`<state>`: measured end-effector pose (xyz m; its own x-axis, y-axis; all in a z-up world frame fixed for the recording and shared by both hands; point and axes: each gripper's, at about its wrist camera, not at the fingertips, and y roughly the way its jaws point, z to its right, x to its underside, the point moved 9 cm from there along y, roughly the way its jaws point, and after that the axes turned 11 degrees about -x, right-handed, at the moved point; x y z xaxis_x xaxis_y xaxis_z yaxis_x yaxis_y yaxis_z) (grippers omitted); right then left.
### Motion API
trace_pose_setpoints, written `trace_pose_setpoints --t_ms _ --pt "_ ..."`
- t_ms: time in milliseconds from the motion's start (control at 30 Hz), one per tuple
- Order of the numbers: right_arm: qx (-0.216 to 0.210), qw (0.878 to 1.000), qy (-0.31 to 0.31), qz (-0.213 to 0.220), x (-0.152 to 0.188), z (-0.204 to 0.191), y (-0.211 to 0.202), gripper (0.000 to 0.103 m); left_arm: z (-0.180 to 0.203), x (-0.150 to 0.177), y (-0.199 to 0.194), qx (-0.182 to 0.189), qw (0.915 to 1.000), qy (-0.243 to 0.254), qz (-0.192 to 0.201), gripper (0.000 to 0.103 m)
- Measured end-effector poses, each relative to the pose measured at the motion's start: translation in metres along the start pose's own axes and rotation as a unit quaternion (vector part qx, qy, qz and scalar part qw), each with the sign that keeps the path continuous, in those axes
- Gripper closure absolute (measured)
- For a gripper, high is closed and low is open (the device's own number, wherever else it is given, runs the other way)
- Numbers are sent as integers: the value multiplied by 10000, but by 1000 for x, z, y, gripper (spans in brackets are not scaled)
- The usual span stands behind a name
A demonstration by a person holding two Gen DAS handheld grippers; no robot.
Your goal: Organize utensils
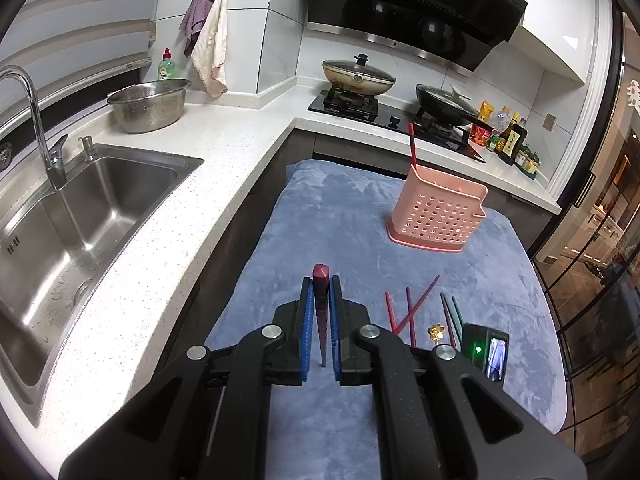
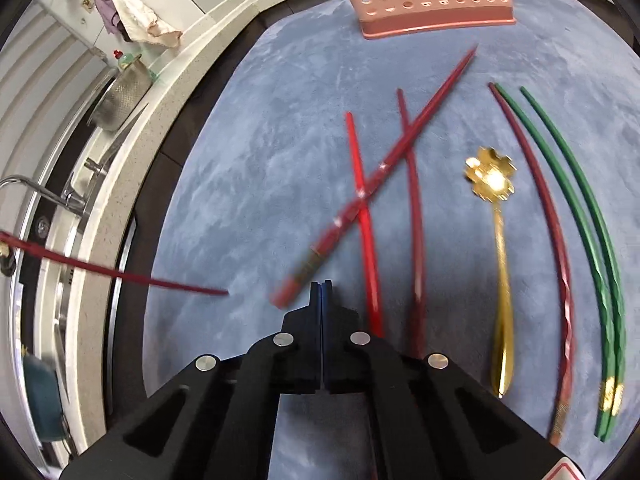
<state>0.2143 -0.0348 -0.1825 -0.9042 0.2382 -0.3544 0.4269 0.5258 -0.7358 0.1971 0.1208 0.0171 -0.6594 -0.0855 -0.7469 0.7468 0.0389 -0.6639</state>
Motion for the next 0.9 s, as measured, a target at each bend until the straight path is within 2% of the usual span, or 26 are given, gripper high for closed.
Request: trace_pose_setpoints --t_ms 100,200,233,267,500,700,800,900 --pt "-72 10000 0 47 2 1 -6 100 2 1 -1 -9 10000 2 2 96" --pt "-122 9996 -85 235 -6 -10 -14 82 2 2 -3 -27 10000 9 7 96" --pt "-130 9995 -83 258 -8 -12 -14 72 2 2 -3 -30 10000 -1 2 96" --pt "-162 9995 -34 276 -11 -15 -13 66 1 3 -3 -31 10000 -9 1 96" --pt "-122 9983 527 210 -22 -14 13 66 2 3 -2 6 10000 41 11 96" --pt "386 9981 353 327 -29 -20 26 66 -1 1 0 26 10000 0 -5 96" --pt "578 9978 101 293 -26 -19 25 73 -3 0 1 21 10000 -30 -12 96" --pt "592 9980 40 228 -19 -12 19 83 -3 1 1 18 10000 -47 -8 96"
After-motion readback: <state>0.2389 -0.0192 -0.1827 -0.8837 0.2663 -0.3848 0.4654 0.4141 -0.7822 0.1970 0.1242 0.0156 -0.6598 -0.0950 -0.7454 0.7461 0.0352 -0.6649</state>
